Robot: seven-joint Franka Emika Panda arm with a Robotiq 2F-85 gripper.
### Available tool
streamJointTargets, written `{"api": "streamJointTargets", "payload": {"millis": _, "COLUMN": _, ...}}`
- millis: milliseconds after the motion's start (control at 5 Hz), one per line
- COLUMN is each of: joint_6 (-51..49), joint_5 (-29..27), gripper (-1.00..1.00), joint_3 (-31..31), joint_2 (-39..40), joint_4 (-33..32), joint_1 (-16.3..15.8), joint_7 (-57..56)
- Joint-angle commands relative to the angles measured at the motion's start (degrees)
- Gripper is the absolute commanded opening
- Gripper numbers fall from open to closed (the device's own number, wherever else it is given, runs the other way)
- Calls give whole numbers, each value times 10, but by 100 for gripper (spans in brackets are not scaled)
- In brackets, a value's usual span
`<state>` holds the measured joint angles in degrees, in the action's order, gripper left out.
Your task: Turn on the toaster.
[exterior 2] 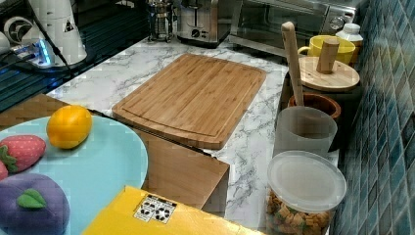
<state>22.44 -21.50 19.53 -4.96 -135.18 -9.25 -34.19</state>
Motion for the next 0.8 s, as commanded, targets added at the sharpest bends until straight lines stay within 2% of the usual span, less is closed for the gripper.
{"api": "streamJointTargets", "payload": {"millis": 200, "joint_6": -4, "joint_5": -42, "gripper": -100, "joint_3": -14, "joint_2": -30, "joint_4": 105, "joint_1": -9, "joint_7": -40}}
{"api": "streamJointTargets", "payload": {"millis": 400, "joint_6": 12, "joint_5": -41, "gripper": -100, "joint_3": -18, "joint_2": -29, "joint_4": 103, "joint_1": -11, "joint_7": -41}}
{"api": "streamJointTargets", "payload": {"millis": 800, "joint_6": 25, "joint_5": -3, "gripper": -100, "joint_3": -1, "joint_2": -17, "joint_4": 98, "joint_1": -17, "joint_7": -24}}
